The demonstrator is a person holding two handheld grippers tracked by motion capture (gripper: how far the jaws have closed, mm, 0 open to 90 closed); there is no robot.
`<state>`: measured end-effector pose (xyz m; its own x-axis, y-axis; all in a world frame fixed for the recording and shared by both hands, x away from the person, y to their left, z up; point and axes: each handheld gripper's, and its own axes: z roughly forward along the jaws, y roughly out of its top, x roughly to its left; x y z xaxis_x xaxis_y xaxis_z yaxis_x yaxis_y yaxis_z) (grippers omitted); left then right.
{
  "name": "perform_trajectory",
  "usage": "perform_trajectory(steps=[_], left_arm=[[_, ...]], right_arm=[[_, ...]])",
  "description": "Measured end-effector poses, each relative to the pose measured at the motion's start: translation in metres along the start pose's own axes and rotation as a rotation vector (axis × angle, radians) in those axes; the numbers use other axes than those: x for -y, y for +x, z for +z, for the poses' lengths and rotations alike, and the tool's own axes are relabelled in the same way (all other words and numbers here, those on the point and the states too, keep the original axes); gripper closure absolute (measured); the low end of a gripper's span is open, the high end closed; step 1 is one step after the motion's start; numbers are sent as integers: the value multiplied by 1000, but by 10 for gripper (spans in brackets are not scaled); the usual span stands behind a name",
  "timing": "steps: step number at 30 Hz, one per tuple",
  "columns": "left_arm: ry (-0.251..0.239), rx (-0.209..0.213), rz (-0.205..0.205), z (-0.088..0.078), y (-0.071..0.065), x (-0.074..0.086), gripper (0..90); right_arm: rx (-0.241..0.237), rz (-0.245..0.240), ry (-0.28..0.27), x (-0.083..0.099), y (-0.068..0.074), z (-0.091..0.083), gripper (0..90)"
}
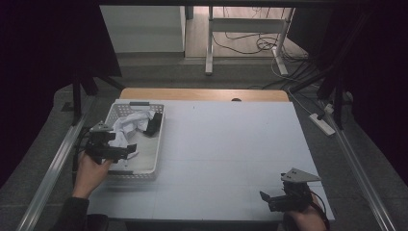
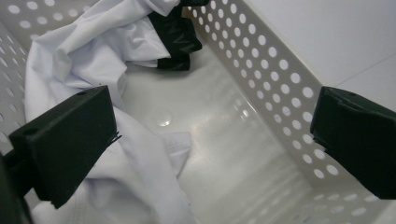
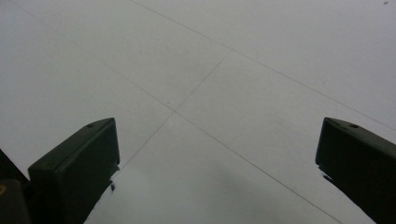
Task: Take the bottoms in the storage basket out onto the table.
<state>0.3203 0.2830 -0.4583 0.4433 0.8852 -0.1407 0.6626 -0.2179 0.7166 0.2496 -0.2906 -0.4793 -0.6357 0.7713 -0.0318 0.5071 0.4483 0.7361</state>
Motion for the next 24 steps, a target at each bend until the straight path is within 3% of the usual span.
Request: perform_trajectory(steps=[13,24], left_arm=[[45,-25,-14,14,17,-15,1],[134,-77,-54,32,34,-23,1]], right_arm=[[-2,-2,6,0,0,0,8],[0,-8,10,0,1,1,8]])
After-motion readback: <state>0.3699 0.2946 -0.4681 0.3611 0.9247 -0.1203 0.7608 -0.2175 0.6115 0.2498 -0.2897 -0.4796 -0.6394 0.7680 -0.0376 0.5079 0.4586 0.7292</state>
